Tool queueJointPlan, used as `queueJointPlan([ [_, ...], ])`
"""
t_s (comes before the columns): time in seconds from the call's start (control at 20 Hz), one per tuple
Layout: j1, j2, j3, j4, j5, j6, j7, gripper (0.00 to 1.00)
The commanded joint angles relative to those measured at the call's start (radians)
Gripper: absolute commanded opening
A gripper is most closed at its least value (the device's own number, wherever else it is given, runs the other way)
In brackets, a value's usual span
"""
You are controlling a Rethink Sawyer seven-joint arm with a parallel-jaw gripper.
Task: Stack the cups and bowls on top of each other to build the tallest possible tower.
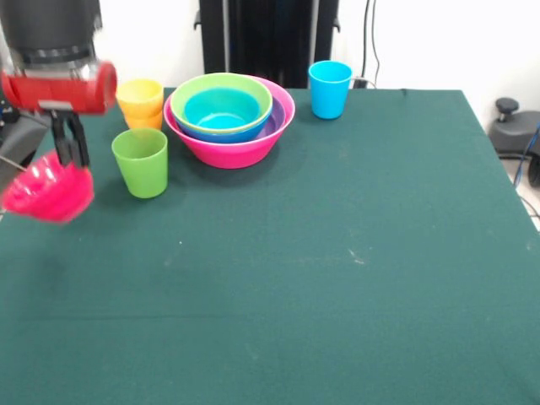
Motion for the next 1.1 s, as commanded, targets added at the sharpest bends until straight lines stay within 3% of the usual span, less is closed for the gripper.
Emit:
queueJointPlan([
  [0.05, 0.063, -0.114, 0.037, 0.004, 0.065, 0.236, -0.219, 0.0],
  [0.4, 0.073, -0.085, 0.039, 0.008, 0.05, 0.19, -0.193, 0.0],
  [0.6, 0.07, -0.063, 0.029, 0.039, 0.014, 0.114, -0.182, 0.0],
  [0.8, 0.07, -0.077, -0.007, 0.124, -0.049, -0.018, -0.109, 0.0],
  [1.1, 0.064, -0.134, -0.028, 0.257, -0.062, -0.125, -0.037, 0.0],
])
